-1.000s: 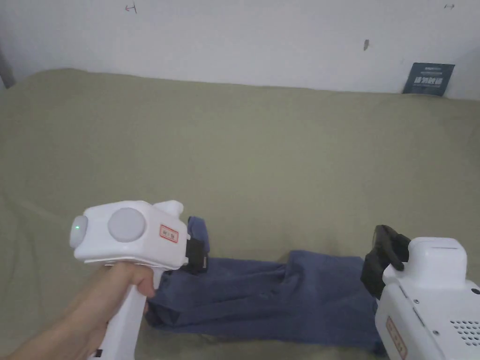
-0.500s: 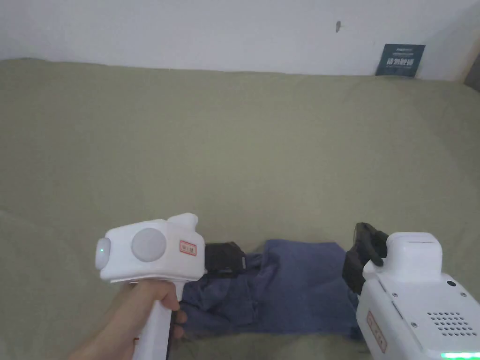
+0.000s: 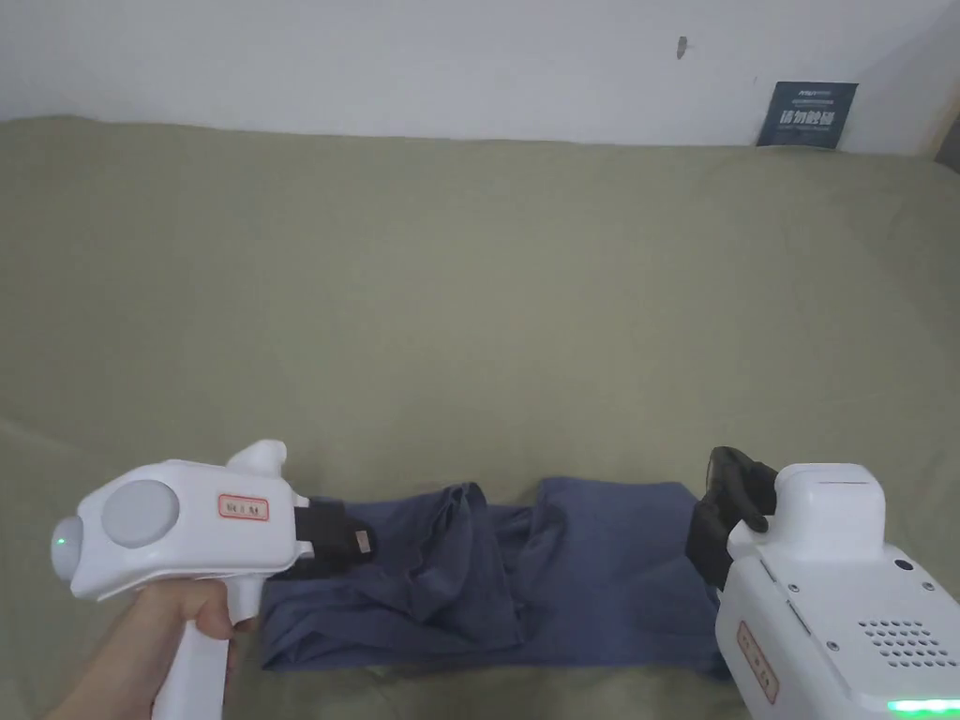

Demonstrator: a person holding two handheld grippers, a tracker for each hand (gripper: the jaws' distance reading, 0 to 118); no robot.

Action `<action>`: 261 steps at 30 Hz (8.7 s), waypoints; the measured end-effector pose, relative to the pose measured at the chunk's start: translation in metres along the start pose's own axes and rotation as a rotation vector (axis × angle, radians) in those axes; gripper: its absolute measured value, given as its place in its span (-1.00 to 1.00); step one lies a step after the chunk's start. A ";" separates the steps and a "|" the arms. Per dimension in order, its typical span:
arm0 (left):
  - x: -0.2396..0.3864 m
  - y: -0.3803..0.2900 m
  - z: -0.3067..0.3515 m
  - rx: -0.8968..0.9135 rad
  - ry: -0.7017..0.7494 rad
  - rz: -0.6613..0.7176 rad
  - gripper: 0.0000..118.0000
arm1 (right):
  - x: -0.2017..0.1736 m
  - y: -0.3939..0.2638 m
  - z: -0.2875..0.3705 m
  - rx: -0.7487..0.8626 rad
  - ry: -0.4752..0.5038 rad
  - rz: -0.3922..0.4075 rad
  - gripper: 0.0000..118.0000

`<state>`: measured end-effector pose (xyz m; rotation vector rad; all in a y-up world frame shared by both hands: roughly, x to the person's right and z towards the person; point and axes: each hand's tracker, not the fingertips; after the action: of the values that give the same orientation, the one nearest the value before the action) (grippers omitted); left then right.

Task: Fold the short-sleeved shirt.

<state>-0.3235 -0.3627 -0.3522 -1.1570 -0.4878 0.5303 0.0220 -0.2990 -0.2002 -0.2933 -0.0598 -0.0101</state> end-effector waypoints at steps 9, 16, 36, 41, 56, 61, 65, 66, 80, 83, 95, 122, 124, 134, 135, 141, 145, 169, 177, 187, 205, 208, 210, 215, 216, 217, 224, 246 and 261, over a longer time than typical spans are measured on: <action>0.045 -0.023 -0.080 -0.126 -0.086 -0.011 -0.99 | 0.010 -0.003 -0.001 -0.019 -0.019 0.012 -0.87; 0.049 -0.028 -0.087 -0.116 -0.054 -0.035 -0.99 | 0.017 -0.008 0.000 -0.034 -0.037 0.001 -0.87; -0.058 0.001 0.078 0.037 0.012 0.061 -0.99 | -0.019 0.001 -0.007 -0.011 0.018 0.028 -0.87; -0.073 0.001 0.064 0.007 -0.062 0.097 -0.74 | -0.023 0.003 -0.008 -0.017 0.025 0.042 -0.87; -0.091 0.006 -0.001 -0.089 -0.386 0.275 0.74 | -0.023 -0.001 -0.005 -0.037 0.022 0.060 -0.87; -0.080 0.000 0.000 -0.070 -0.174 0.217 -0.78 | -0.019 0.004 0.002 -0.015 0.013 0.058 -0.87; -0.080 -0.004 0.027 -0.033 -0.222 0.268 -0.79 | -0.016 0.011 0.005 0.012 0.001 0.049 -0.87; -0.076 -0.004 0.037 -0.013 -0.203 0.252 -0.79 | -0.016 0.013 0.005 0.024 -0.003 0.044 -0.87; -0.033 0.012 0.169 0.140 0.214 -0.025 -0.81 | -0.028 0.035 0.004 0.087 0.064 0.034 -0.87; 0.002 0.011 0.155 0.133 0.193 -0.078 -0.81 | -0.030 0.032 0.008 0.082 0.073 0.039 -0.87; 0.141 -0.011 0.012 -0.039 0.206 -0.356 -0.81 | -0.008 0.045 0.016 0.108 0.033 0.056 -0.87; 0.066 -0.033 -0.037 -0.031 -0.148 -0.033 -0.99 | 0.008 0.017 0.013 0.020 -0.002 -0.001 -0.87; 0.069 -0.048 -0.055 -0.078 -0.191 -0.003 -0.99 | 0.006 0.015 0.014 0.013 0.001 0.012 -0.87; 0.059 -0.083 -0.093 -0.080 -0.208 0.006 -1.00 | 0.011 0.002 0.012 -0.036 -0.010 0.007 -0.87; 0.061 -0.084 -0.092 -0.080 -0.208 0.003 -1.00 | 0.011 0.001 0.012 -0.042 -0.010 0.000 -0.87; 0.069 -0.075 -0.070 -0.067 -0.195 -0.030 -1.00 | 0.007 -0.003 0.013 -0.066 0.012 -0.010 -0.87; 0.069 -0.063 -0.027 0.012 -0.174 -0.071 -1.00 | -0.005 -0.008 0.002 -0.119 0.055 -0.006 -0.87; -0.049 0.002 0.012 -0.082 -0.284 0.035 0.83 | -0.069 -0.089 -0.103 -0.498 0.164 -0.012 -0.87; -0.039 0.004 -0.036 -0.158 -0.380 0.097 0.96 | -0.066 -0.087 -0.105 -0.515 0.172 -0.035 -0.87; -0.047 0.009 -0.057 -0.135 -0.274 0.109 -0.59 | -0.055 -0.070 -0.092 -0.462 0.214 -0.083 -0.87; -0.018 0.015 -0.011 -0.085 -0.145 0.025 -0.59 | -0.035 0.054 0.020 0.216 -0.045 0.043 -0.87; -0.025 0.020 0.009 -0.059 -0.110 0.011 -0.59 | -0.053 0.051 0.013 0.197 0.011 0.065 -0.87; -0.038 0.025 0.025 -0.042 -0.092 0.020 -0.59 | -0.072 0.050 0.006 0.189 0.066 0.076 -0.87; -0.101 0.049 0.077 0.010 -0.036 0.085 -0.59 | -0.140 0.048 -0.027 0.154 0.214 0.062 -0.87; -0.112 0.053 0.092 0.014 -0.032 0.092 -0.59 | -0.157 0.047 -0.033 0.151 0.245 0.065 -0.87; -0.123 0.057 0.105 0.021 -0.014 0.094 -0.59 | -0.171 0.047 -0.038 0.148 0.278 0.073 -0.87; -0.222 0.091 0.209 0.064 0.140 0.135 -0.59 | -0.290 0.042 -0.076 0.101 0.513 0.079 -0.87; -0.387 0.196 0.299 -0.050 0.299 0.089 -0.59 | -0.475 -0.006 -0.171 -0.043 0.750 0.115 -0.87; -0.315 0.167 0.351 0.288 0.597 0.011 0.22 | -0.416 0.028 -0.146 -0.050 0.720 0.117 -0.87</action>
<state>-0.8070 -0.2546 -0.4223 -0.9788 0.1088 0.2323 -0.3840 -0.3137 -0.3726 -0.3286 0.6729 -0.0008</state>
